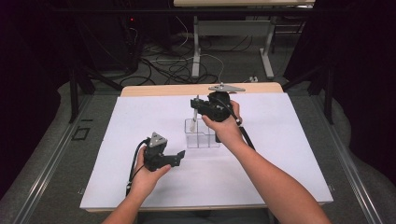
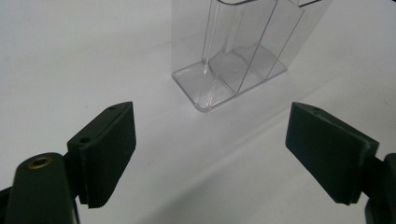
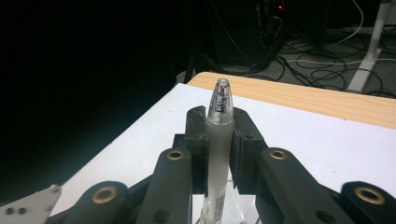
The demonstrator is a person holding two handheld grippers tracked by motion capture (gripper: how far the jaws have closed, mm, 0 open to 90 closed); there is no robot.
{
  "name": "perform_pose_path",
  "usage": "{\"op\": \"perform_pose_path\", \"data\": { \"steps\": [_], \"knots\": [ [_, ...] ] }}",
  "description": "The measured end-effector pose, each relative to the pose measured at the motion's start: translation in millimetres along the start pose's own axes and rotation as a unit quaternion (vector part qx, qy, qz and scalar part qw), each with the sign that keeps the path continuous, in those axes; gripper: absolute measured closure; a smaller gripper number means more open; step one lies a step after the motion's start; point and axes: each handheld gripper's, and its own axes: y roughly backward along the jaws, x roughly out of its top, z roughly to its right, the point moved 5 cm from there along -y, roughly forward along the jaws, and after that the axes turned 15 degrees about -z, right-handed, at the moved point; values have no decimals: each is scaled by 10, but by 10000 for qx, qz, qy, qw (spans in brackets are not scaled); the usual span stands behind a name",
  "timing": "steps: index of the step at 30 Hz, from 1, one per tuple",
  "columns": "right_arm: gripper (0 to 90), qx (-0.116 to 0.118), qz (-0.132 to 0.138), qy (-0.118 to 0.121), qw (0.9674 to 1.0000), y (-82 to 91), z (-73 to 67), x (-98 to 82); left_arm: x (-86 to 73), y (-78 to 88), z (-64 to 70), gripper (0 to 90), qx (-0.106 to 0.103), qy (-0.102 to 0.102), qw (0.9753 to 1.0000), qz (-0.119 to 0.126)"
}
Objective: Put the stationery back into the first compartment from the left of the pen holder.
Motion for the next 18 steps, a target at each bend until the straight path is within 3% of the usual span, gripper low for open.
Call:
{"op": "perform_pose_path", "data": {
  "steps": [6,7,18],
  "knots": [
    [795,-105,16,-30,9999,-87,46,40,-8,-14,-10,126,-106,238,9997,20],
    [795,-116,7,-44,9999,-104,54,39,-8,-12,-27,115,-70,166,9998,17],
    [795,-261,-240,57,9994,-291,67,-57,-14,-28,-49,68,-145,300,9994,75]
  ]
}}
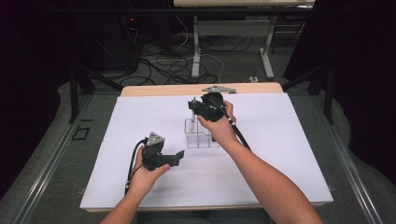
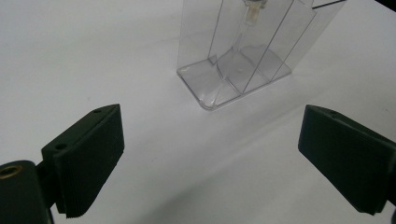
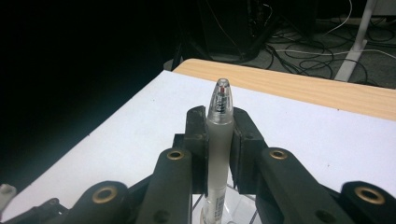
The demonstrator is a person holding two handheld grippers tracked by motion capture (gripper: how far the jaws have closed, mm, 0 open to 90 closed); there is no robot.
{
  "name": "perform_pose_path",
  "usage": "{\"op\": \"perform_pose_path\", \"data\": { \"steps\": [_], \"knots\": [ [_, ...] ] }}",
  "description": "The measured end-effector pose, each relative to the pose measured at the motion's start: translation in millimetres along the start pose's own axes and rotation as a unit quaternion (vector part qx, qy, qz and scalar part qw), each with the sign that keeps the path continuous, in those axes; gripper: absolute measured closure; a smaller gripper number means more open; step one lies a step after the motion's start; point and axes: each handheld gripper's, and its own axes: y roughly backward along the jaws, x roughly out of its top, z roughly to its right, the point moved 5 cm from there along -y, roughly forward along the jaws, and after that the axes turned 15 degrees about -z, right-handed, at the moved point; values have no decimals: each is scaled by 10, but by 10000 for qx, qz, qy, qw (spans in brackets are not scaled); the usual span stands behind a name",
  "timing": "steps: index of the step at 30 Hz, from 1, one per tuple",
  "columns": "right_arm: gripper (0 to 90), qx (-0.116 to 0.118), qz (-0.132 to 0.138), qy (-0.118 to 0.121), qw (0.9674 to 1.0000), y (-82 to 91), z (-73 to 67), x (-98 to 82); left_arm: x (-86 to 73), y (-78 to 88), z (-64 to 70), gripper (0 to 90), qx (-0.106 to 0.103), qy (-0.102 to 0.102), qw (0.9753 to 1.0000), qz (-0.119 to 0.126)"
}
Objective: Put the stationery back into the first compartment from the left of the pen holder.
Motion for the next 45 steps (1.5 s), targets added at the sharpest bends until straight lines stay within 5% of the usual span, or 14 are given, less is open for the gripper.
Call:
{"op": "perform_pose_path", "data": {
  "steps": [16,20,31,37,45],
  "knots": [
    [790,-83,-344,60,9994,-241,24,-274,-23,-27,-1,52,-23,-17,10000,-83],
    [680,-39,-201,159,9997,-212,35,-273,-24,-27,-3,52,-60,26,10000,-43],
    [455,-33,-136,372,9992,32,110,-335,-26,-19,-63,56,49,124,9999,-67],
    [423,-107,-134,653,9977,222,189,-412,-21,-18,-93,63,111,217,9997,-32],
    [336,-83,-105,588,9982,478,395,-646,-26,-12,-130,65,132,263,9996,-11]
  ]
}}
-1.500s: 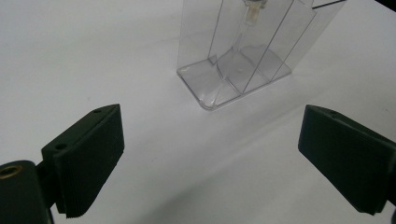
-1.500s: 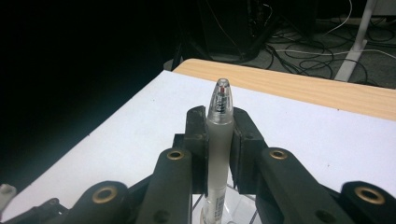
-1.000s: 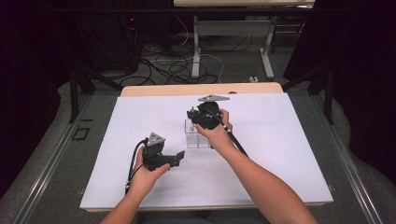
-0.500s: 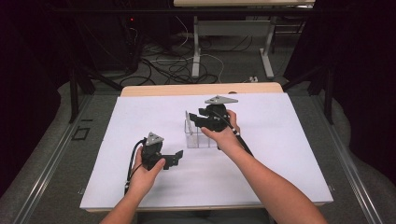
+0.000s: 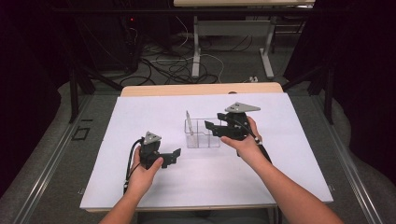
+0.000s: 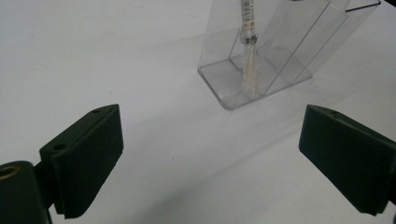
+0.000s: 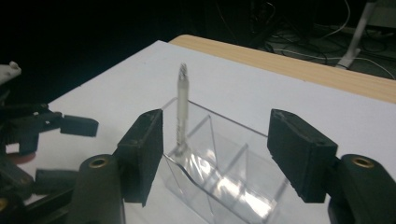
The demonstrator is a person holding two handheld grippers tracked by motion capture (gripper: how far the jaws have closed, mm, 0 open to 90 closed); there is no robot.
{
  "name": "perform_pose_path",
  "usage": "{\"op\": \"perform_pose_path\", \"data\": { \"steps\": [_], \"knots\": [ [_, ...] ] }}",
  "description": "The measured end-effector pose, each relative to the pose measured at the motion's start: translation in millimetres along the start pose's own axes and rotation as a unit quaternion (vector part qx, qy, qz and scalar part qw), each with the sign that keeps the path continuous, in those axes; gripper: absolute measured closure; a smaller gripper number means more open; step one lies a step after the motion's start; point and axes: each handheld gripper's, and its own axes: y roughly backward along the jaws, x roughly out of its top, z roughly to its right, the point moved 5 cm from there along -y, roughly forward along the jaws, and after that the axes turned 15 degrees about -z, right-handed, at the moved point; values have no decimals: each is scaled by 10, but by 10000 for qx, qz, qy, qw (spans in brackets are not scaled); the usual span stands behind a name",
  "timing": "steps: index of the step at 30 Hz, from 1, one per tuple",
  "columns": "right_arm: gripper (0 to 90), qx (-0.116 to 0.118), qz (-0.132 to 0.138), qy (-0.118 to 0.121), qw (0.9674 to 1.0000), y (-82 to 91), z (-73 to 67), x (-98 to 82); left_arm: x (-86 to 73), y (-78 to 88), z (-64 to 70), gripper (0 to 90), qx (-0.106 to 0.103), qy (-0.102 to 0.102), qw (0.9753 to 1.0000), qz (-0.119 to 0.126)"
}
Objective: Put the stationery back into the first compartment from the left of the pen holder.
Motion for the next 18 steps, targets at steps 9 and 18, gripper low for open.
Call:
{"op": "perform_pose_path", "data": {
  "steps": [9,18],
  "knots": [
    [150,-507,-205,-48,9985,188,262,-331,3,3,-18,65,10,-10,10000,-26],
    [16,-803,-475,-253,9953,290,515,-702,-1,4,-38,64,25,60,10000,-13]
  ]
}}
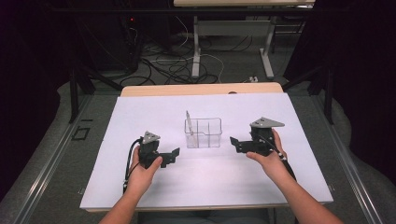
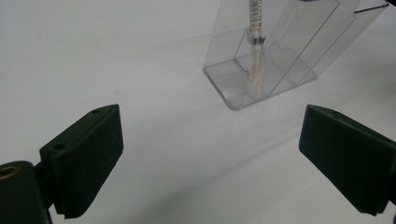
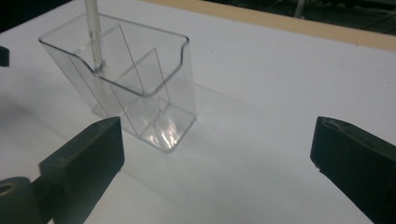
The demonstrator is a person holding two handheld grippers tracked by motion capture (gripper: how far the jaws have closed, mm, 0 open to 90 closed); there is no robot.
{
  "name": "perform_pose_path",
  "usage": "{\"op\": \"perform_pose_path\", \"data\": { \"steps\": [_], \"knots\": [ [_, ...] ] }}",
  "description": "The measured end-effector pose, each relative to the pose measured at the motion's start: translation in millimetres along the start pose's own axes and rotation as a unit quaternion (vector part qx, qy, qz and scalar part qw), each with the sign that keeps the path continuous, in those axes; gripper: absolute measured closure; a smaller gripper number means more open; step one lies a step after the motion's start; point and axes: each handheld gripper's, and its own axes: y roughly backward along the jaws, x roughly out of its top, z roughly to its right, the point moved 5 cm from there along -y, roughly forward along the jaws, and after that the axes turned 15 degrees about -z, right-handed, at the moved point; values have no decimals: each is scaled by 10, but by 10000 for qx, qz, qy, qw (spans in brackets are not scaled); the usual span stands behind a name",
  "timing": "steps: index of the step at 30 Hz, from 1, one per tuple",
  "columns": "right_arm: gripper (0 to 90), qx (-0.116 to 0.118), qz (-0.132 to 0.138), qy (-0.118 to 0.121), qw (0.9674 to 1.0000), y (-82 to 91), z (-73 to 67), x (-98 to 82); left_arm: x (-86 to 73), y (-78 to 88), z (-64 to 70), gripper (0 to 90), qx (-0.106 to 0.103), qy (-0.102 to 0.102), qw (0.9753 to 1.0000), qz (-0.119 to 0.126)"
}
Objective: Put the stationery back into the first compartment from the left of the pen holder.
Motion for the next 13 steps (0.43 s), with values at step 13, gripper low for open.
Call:
{"op": "perform_pose_path", "data": {
  "steps": [13],
  "knots": [
    [0,-200,-363,-109,9991,-178,177,-357,17,3,-34,65,25,8,10000,28]
  ]
}}
